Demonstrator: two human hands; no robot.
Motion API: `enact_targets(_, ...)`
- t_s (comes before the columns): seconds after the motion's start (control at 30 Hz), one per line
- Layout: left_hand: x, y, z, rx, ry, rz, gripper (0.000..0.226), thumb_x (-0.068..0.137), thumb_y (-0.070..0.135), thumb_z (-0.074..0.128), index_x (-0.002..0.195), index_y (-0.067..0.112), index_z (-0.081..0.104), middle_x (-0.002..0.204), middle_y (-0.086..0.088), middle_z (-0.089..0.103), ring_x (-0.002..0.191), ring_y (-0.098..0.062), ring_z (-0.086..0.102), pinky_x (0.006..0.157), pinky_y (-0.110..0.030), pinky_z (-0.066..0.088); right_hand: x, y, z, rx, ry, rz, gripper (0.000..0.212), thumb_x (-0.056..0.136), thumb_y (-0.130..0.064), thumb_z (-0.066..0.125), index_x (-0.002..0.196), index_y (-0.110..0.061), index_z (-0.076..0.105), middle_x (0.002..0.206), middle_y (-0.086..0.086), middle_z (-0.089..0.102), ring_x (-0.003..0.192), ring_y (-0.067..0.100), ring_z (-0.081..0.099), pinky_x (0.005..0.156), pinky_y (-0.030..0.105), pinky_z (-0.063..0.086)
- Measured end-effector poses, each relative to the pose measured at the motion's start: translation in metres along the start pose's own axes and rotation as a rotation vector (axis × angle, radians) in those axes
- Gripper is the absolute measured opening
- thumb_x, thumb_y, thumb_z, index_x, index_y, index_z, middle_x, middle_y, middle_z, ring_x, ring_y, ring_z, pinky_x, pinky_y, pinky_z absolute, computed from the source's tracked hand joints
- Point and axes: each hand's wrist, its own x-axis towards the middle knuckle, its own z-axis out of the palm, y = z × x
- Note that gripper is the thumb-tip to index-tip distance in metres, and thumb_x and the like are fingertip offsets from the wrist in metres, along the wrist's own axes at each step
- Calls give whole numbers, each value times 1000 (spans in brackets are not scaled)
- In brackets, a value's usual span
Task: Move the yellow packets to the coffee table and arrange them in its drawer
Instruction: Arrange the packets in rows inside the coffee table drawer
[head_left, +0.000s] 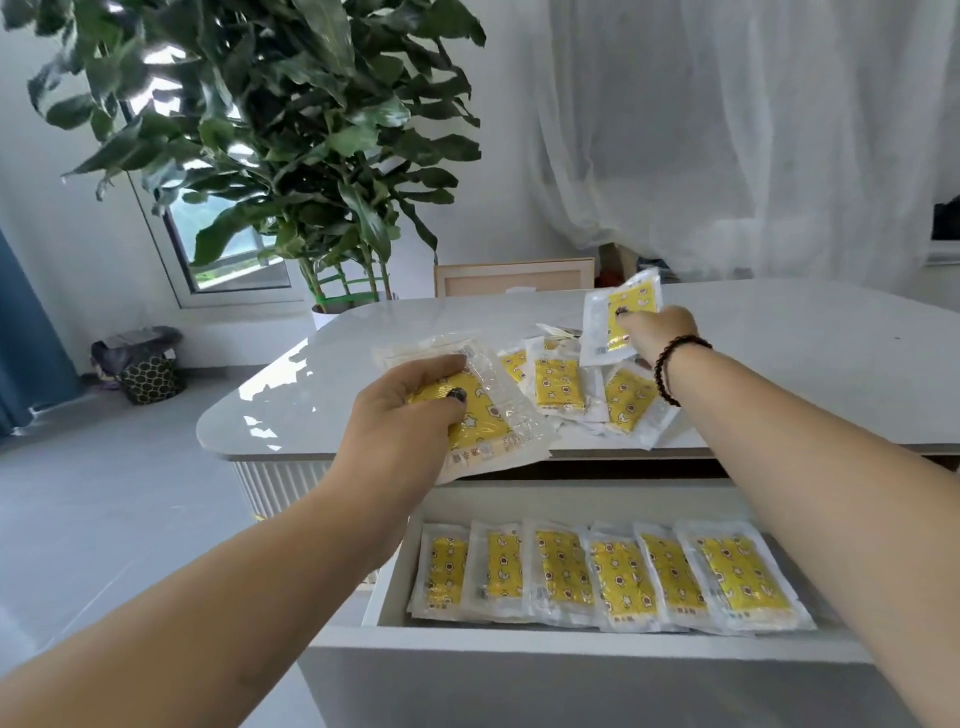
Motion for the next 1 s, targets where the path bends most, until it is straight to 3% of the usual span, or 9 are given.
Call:
enact_targets(0.13,0,0,10,3,-18,-15,36,94,3,54,109,31,70,92,1,71,75,-17,66,85,-37,56,-18,11,24,-224,-144,75,60,85,-34,62,134,-4,46,129,12,56,117,32,54,95,34,45)
enact_targets(0.23,-1,2,17,9,-42,5,36,94,3,54,108,33,69,89,-3,71,73,-22,60,72,-36,52,-25,12,48,-484,-182,47,75,81,-49,60,143,-15,37,146,12,39,132,32,37,109,40,35)
enact_targets(0.3,-1,1,21,29,-57,20,37,94,3,54,108,34,69,93,-7,72,72,-24,58,66,-35,50,-28,9,57,-554,-186,48,71,87,-45,54,147,-15,29,151,13,27,137,33,26,110,41,27)
enact_targets(0.43,-1,-2,22,44,-94,29,38,93,3,54,108,35,68,100,-9,74,78,-25,62,86,-48,54,-27,12,68,-465,-79,38,48,88,-40,55,128,-15,50,133,12,48,123,32,39,99,38,35)
enact_targets(0.57,1,-5,17,50,-89,0,37,94,3,53,110,33,67,98,-6,74,78,-23,65,85,-44,56,-30,17,64,-272,35,28,28,87,-25,64,106,-4,60,108,13,65,102,30,57,81,34,43)
enact_targets(0.63,2,-5,12,49,-77,-17,37,94,3,53,110,33,67,98,-7,74,76,-23,65,79,-41,57,-34,14,57,-154,66,24,25,87,-18,65,101,2,59,98,13,65,85,27,58,67,29,42)
enact_targets(0.73,2,-5,5,62,-67,-28,38,94,3,52,113,32,66,98,-5,72,76,-22,64,66,-31,53,-40,2,39,-61,104,24,21,84,-21,68,86,-3,56,101,16,64,86,29,58,66,29,42)
enact_targets(0.87,0,-2,-4,152,-80,-13,40,93,1,50,113,34,63,93,3,66,76,-22,63,75,-38,57,-58,-27,2,30,34,-28,34,80,-22,71,64,-12,43,70,5,48,65,22,45,51,24,34)
enact_targets(1.0,-6,5,-13,225,-127,-44,36,91,-2,49,97,25,72,88,0,66,75,-23,60,83,-40,56,-94,-63,-42,226,-182,-168,9,79,-13,74,76,-13,66,86,4,67,86,23,63,82,32,51)
